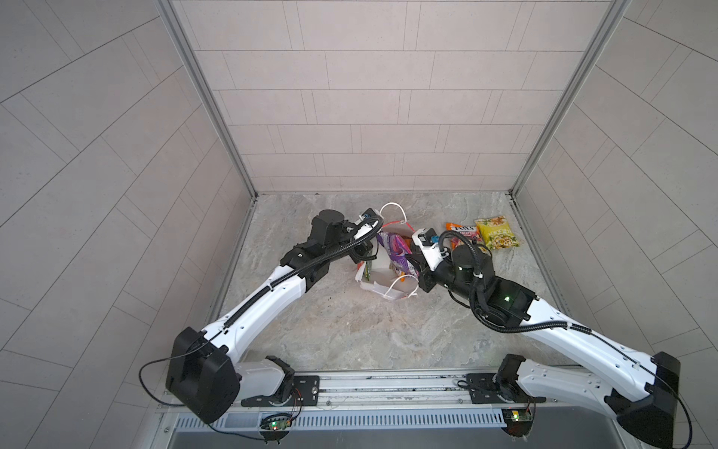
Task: Take the snacks out of the paper bag
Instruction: 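Close the right gripper on the pink-purple packet and lift it out, then carry the pink-purple packet toward the packets on the floor with the right gripper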
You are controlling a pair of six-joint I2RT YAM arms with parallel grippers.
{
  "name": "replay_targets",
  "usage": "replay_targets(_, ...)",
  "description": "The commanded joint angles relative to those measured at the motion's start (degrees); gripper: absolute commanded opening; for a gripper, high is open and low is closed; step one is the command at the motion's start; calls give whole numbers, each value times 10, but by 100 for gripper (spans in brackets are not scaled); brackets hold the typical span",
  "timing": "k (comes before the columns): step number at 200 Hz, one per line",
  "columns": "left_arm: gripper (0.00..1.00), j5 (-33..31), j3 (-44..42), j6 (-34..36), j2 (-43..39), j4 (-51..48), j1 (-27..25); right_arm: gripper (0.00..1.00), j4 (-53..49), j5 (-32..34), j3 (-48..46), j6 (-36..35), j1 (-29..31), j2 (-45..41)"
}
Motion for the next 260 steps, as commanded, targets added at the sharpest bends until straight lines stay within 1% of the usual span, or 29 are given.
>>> replay_targets(1, 0, 0, 4, -6, 4, 2, -2, 0, 10, -27, 26, -13, -11, -37)
replay_targets(43, 0, 0, 5, -8, 4, 3, -2, 0, 6, -61, 31, 12, -43, -82)
replay_targets(79, 0, -3, 4, -6, -1, 2, -3, 0, 7, -123, 41, 57, -85, -111)
replay_targets(105, 0, -3, 4, -6, -1, 1, -2, 0, 7, -136, 44, 81, -112, -135)
replay_targets(124, 0, -3, 4, -6, 1, 2, -2, 0, 12, -131, 38, 104, -140, -150)
replay_targets(152, 0, 1, 3, -8, 2, 5, -3, 0, 30, -136, 21, 144, -198, -155)
replay_targets(168, 0, -3, 3, -9, -1, 5, -2, 0, 40, -101, 5, 189, -239, -159)
replay_targets(194, 0, -6, -2, -10, -8, 8, -2, 0, 51, -77, -22, 291, -337, -149)
replay_targets(205, 0, -6, -2, -10, -8, 8, -2, 0, 30, -71, -19, 309, -381, -131)
replay_targets(216, 0, -5, -1, -10, -8, 8, -2, 0, -22, -44, -1, 304, -413, -109)
replay_targets(226, 0, -4, -1, -11, -7, 7, -2, 0, -75, -2, 22, 276, -430, -87)
replay_targets(236, 0, -4, -2, -11, -6, 7, -2, 0, -119, 39, 42, 232, -431, -65)
replay_targets(250, 0, -4, -3, -9, -8, 8, -2, 0, -161, 60, 64, 177, -430, -34)
replay_targets(260, 0, -5, -4, -9, -9, 8, -2, 0, -196, 82, 78, 151, -429, -10)
